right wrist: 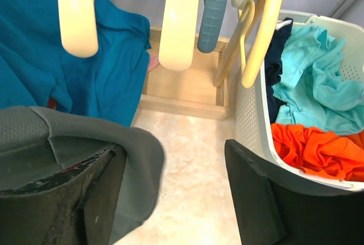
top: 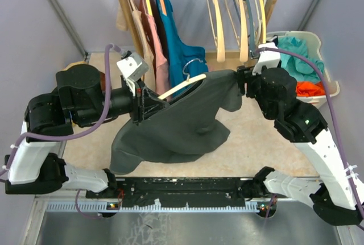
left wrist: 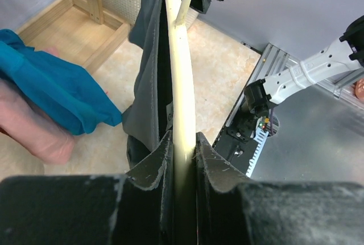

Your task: Place the t-shirt on the hanger

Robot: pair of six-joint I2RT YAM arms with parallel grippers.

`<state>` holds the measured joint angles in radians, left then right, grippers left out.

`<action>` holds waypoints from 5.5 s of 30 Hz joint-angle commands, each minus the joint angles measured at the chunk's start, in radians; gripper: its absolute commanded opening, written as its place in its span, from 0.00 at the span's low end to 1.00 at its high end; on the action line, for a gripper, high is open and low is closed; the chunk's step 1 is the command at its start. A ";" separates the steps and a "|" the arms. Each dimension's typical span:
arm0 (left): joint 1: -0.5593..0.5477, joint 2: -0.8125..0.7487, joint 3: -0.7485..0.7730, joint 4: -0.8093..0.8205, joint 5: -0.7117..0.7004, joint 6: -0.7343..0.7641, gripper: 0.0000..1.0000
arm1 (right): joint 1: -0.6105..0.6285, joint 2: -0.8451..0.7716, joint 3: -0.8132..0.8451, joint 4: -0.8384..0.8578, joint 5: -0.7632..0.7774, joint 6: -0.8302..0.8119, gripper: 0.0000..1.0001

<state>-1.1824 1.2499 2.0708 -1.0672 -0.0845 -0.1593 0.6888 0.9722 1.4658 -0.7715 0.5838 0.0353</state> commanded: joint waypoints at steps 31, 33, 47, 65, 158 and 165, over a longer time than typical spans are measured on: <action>0.001 -0.012 0.002 0.230 0.146 -0.055 0.03 | -0.013 -0.198 0.034 0.010 -0.305 0.119 0.73; 0.001 -0.037 -0.033 0.233 0.146 -0.063 0.02 | -0.014 -0.208 -0.005 0.019 -0.354 0.125 0.77; 0.000 -0.067 -0.081 0.242 0.172 -0.073 0.02 | -0.014 -0.245 -0.239 0.211 -0.470 0.230 0.40; 0.002 -0.063 -0.094 0.150 0.055 -0.052 0.02 | -0.013 -0.303 -0.106 0.133 -0.246 0.229 0.00; 0.001 0.140 0.011 0.355 0.020 -0.009 0.37 | 0.035 0.011 0.230 0.135 -0.527 0.176 0.00; 0.002 0.060 0.001 0.282 -0.058 0.000 0.42 | 0.034 0.003 0.241 0.134 -0.511 0.177 0.00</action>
<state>-1.1782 1.3746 2.0689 -0.7456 -0.0837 -0.1802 0.7181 0.9867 1.6440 -0.6994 0.0547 0.2188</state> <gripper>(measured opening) 0.410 0.028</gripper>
